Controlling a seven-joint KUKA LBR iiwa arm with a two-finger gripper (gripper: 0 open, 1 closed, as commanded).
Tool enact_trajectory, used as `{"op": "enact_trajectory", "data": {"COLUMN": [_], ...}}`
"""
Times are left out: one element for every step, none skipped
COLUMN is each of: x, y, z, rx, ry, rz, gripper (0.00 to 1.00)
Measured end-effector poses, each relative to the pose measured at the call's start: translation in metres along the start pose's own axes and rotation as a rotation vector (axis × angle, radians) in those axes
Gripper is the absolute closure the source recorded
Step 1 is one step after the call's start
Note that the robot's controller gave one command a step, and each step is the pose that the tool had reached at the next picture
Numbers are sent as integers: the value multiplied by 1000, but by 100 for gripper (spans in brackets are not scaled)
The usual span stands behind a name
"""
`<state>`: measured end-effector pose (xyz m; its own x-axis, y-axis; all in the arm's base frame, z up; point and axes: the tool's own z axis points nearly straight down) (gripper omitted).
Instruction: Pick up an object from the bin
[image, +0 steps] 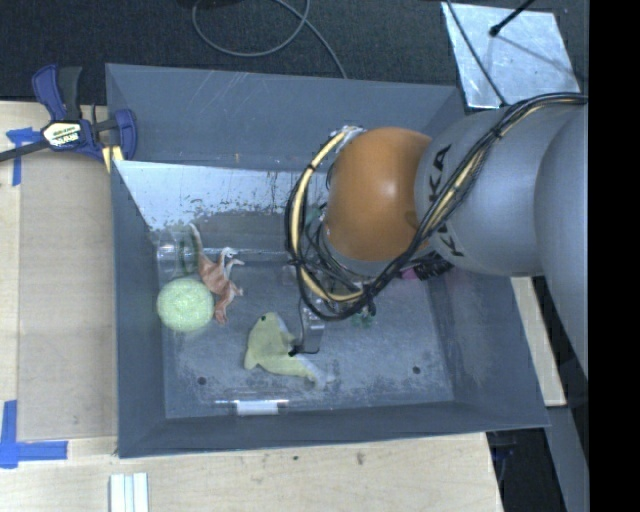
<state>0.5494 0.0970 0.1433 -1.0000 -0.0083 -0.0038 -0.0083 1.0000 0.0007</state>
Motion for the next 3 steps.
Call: {"op": "enact_trajectory", "data": {"x": [3, 16, 16], "y": [-4, -5, -5], "z": [64, 69, 69], "rx": [0, 0, 0], "ry": [-2, -6, -6], "rz": [-229, 145, 145], "gripper": [0, 100, 100]}}
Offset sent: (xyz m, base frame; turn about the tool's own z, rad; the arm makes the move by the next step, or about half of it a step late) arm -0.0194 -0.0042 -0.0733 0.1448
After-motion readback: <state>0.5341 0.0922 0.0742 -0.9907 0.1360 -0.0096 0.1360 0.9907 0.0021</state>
